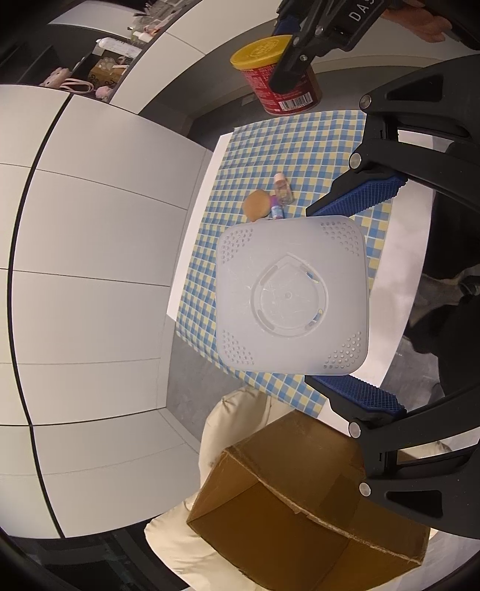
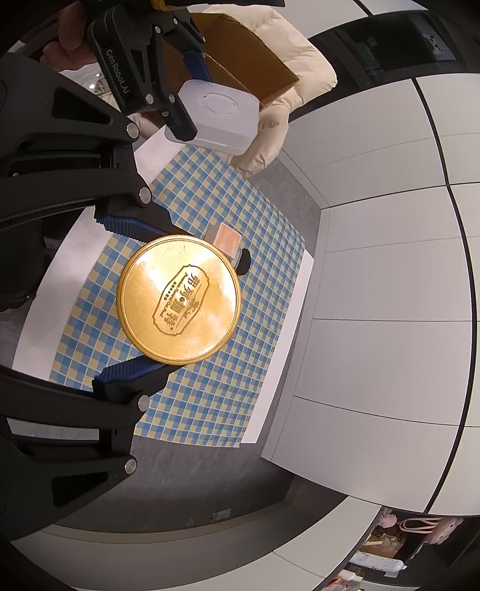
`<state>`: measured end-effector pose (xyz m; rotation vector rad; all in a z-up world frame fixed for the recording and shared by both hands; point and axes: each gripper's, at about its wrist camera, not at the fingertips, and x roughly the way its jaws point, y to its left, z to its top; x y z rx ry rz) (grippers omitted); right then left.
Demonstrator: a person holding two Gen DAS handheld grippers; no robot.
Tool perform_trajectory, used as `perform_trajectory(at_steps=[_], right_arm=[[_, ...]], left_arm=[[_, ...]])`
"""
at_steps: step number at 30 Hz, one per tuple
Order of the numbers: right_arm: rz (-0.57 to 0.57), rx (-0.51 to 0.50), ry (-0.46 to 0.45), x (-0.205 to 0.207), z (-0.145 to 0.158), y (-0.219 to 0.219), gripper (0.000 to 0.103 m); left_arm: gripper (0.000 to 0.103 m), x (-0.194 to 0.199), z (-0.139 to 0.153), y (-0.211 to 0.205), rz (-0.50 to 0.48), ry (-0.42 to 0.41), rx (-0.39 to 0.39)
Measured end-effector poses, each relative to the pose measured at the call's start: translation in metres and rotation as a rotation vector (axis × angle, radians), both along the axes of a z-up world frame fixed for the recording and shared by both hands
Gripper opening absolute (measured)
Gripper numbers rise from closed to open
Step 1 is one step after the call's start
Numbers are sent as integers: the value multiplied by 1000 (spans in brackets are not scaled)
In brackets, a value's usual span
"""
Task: Organize objects
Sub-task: 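Lift and carry the container with left tool while right tool carries the can toward the box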
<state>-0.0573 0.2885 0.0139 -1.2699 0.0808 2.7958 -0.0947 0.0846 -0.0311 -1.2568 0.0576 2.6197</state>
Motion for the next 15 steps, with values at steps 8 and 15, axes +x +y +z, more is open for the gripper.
perform_trajectory(at_steps=[8, 15], right_arm=[[-7, -22, 13, -6, 3, -3, 57], [11, -26, 20, -15, 3, -18, 57]], left_arm=[[80, 0, -1, -12, 17, -2, 7], [80, 1, 1, -29, 48, 6, 15]])
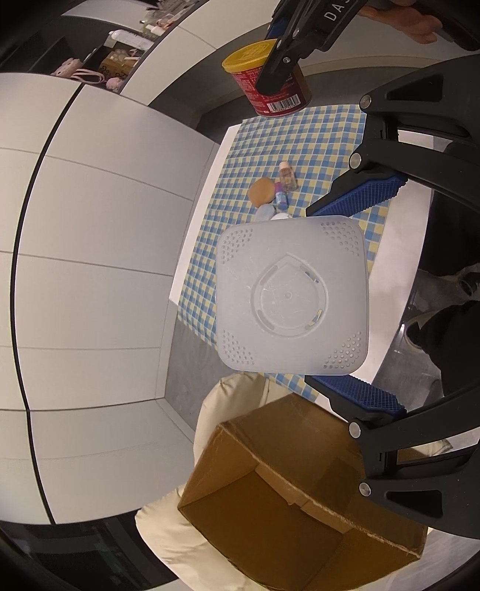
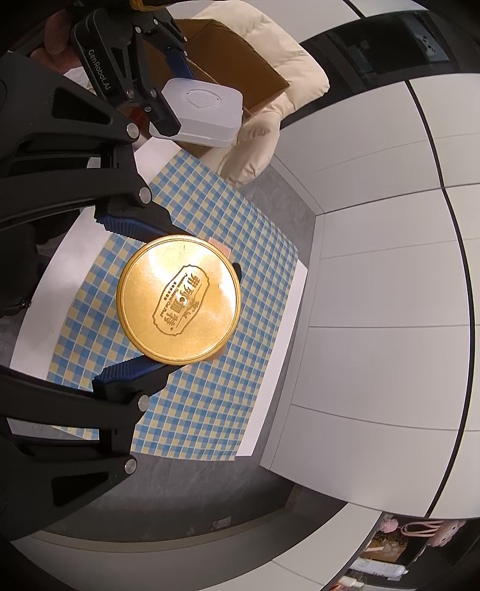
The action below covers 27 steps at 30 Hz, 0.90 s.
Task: Organize objects
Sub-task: 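Lift and carry the container with left tool while right tool carries the can toward the box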
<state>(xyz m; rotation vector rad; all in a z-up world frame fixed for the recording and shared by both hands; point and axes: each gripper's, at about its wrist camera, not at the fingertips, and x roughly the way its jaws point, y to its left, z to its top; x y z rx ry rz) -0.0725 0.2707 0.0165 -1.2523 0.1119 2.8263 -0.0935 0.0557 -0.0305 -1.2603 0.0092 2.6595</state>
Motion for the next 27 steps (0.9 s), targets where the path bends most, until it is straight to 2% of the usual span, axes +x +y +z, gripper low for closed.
perform_trajectory(at_steps=[27], right_arm=[[141, -22, 35, -33, 3, -88, 56]], left_arm=[[80, 8, -1, -81, 142, 22, -8]])
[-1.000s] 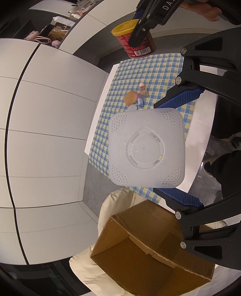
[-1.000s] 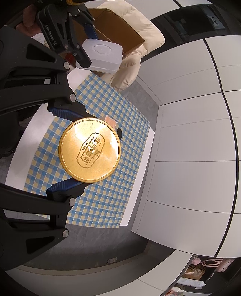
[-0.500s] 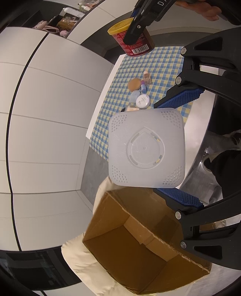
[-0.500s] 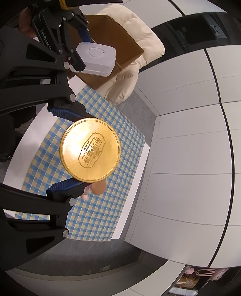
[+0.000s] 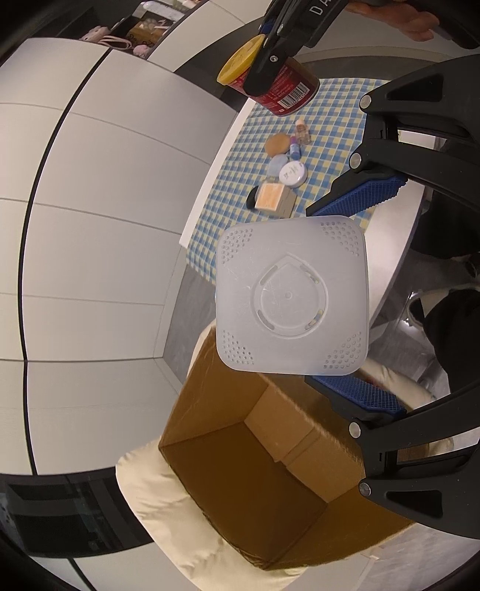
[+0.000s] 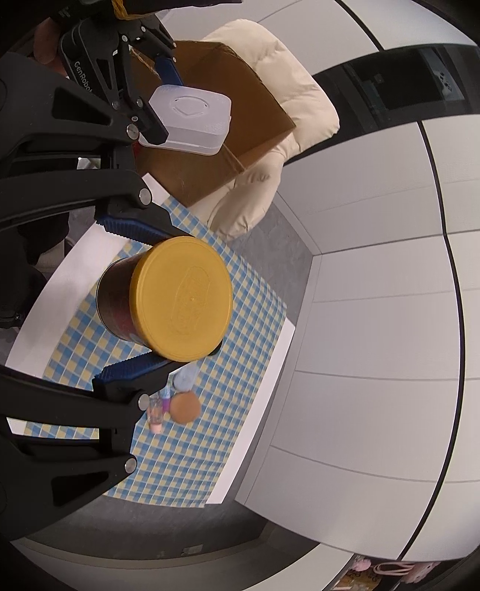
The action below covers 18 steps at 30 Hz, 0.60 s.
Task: Organize objects
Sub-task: 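Lift and carry the container with left tool while right tool carries the can toward the box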
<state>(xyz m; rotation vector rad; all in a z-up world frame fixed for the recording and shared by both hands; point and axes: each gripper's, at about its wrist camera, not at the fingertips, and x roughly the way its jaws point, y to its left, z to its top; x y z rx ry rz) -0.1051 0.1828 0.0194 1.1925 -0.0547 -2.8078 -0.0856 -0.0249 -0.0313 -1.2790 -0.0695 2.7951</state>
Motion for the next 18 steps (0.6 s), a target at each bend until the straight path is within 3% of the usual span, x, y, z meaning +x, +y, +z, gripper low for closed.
perform_trajectory(at_steps=[18], right_arm=[[126, 12, 12, -9, 1, -65, 56]], left_arm=[[80, 9, 8, -53, 103, 22, -16]])
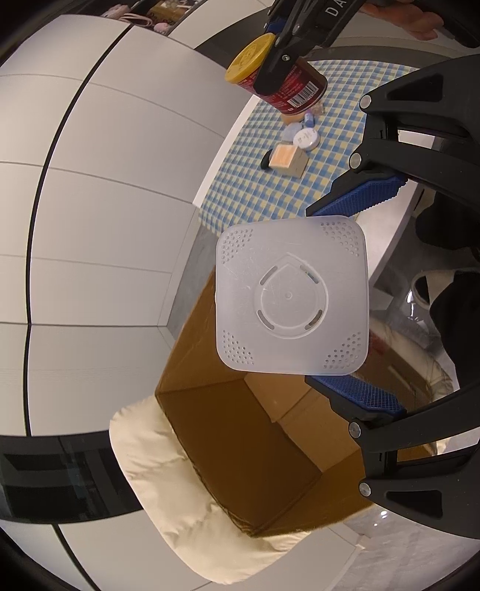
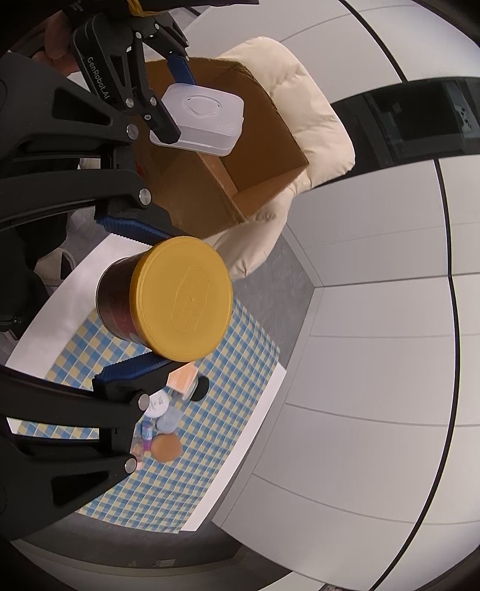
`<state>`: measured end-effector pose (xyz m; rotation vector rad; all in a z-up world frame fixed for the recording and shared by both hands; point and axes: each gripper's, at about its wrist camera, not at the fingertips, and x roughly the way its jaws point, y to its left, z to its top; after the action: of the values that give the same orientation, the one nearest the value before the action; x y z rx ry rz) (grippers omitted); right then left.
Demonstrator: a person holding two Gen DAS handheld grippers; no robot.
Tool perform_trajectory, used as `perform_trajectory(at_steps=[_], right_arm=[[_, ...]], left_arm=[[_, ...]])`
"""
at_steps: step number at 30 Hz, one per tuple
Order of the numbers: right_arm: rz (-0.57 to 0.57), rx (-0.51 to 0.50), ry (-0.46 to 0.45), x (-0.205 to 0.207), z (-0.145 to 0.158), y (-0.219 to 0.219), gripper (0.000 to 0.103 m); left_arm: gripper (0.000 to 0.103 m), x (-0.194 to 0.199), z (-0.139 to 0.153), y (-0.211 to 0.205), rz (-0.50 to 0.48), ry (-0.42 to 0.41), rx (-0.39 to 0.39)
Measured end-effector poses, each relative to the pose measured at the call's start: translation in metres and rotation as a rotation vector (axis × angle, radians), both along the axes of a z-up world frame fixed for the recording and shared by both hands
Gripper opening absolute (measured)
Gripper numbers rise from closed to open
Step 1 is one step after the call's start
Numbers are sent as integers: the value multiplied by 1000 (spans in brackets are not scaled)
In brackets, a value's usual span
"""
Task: Organize objects
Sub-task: 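Lift and carry the container with left tool while right tool carries the can toward the box, then open the left tool to drop the container into the cardboard box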
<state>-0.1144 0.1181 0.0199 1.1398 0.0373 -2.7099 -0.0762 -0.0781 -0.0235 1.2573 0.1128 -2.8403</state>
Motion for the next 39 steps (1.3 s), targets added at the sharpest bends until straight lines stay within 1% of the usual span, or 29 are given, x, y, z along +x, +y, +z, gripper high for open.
perform_trajectory(at_steps=[11, 24, 32, 36, 38, 39], right_arm=[[65, 3, 4, -2, 2, -30, 56], [146, -3, 10, -3, 3, -70, 56], [208, -6, 10, -8, 1, -106, 56], [232, -6, 9, -9, 0, -121, 56], [244, -3, 9, -9, -1, -129, 56], [249, -2, 8, -9, 0, -132, 56]], left_arm=[[80, 6, 2, -32, 66, 1, 4], [80, 11, -3, -83, 161, -12, 5], [80, 12, -12, -107, 197, -19, -14], [80, 16, -12, -116, 198, -9, 5], [85, 19, -9, -118, 205, 5, -15], [90, 21, -8, -119, 209, 11, -23]])
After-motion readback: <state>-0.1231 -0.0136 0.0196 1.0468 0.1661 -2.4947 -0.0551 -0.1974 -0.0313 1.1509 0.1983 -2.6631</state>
